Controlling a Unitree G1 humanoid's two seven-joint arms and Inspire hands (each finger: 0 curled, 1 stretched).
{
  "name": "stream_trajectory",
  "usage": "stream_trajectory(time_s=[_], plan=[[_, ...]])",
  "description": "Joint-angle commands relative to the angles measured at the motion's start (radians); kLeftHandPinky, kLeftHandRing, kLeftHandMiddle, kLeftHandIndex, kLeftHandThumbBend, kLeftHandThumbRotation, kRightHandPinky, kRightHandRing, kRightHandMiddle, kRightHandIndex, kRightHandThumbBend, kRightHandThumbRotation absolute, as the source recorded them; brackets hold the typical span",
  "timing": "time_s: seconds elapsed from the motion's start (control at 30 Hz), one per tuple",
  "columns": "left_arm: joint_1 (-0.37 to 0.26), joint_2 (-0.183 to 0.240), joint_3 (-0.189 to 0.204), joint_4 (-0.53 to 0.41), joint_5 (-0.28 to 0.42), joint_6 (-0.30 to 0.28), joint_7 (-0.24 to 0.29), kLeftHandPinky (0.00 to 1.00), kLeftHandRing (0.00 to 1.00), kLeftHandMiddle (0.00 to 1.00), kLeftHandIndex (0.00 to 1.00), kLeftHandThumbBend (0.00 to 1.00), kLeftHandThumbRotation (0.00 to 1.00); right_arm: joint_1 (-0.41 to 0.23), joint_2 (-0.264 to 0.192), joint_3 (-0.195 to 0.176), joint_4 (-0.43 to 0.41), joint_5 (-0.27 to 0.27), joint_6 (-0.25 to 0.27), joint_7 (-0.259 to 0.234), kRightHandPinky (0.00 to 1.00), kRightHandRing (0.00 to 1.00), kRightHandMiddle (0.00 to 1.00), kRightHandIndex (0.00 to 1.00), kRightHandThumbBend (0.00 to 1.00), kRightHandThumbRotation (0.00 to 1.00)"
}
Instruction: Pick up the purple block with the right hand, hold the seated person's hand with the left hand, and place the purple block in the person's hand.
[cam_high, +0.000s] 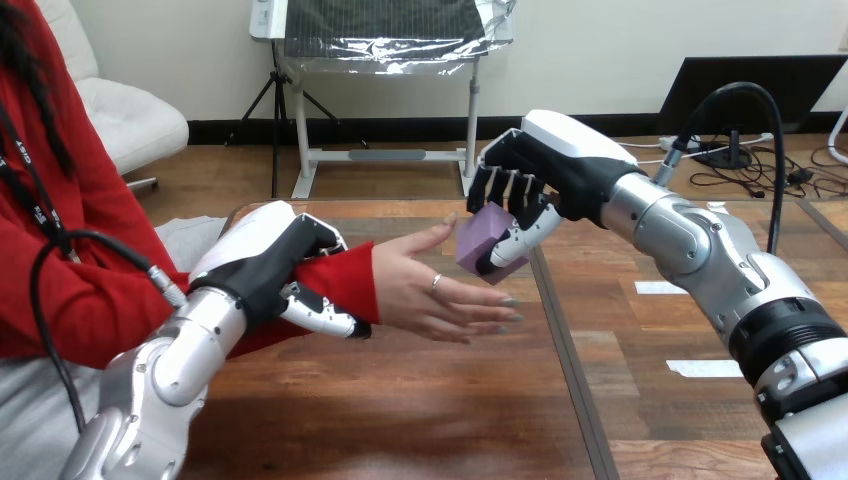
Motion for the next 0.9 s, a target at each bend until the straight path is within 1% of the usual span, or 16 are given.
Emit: stream_trajectory(time_s=[0.0,0.2,0.3,0.4,0.7,0.87], plan=[[-0.186,-0.051,0.001,-0.029,-0.03,-0.077,0.062,0.26,0.32,0.4,0.41,0.7,0.0,-0.021,0.018,-0.034,-0.101,0.044,-0.004,0.005,0.37,0.41,0.46,0.45,0.76,0.0],[-0.193,-0.055,0.001,-0.018,-0.032,-0.084,0.073,0.26,0.32,0.4,0.41,0.7,0.0,-0.01,0.019,-0.04,-0.126,0.058,-0.017,0.018,0.36,0.41,0.46,0.45,0.76,0.0],[-0.196,-0.058,0.001,-0.014,-0.03,-0.09,0.083,0.26,0.32,0.4,0.41,0.7,0.0,-0.002,0.017,-0.039,-0.148,0.062,-0.01,0.023,0.36,0.41,0.46,0.45,0.76,0.0],[-0.2,-0.061,0.001,-0.009,-0.032,-0.091,0.086,0.26,0.32,0.4,0.41,0.7,0.0,0.003,0.015,-0.038,-0.16,0.07,-0.02,0.03,0.36,0.4,0.46,0.45,0.76,0.0],[-0.209,-0.069,0.004,0.01,-0.036,-0.112,0.105,0.26,0.33,0.4,0.41,0.7,0.0,0.023,0.019,-0.043,-0.214,0.089,0.002,0.055,0.36,0.4,0.46,0.45,0.75,0.0],[-0.212,-0.074,0.006,0.015,-0.039,-0.117,0.11,0.27,0.33,0.4,0.41,0.7,0.0,0.034,0.019,-0.045,-0.239,0.101,-0.009,0.063,0.35,0.4,0.45,0.45,0.75,0.0]])
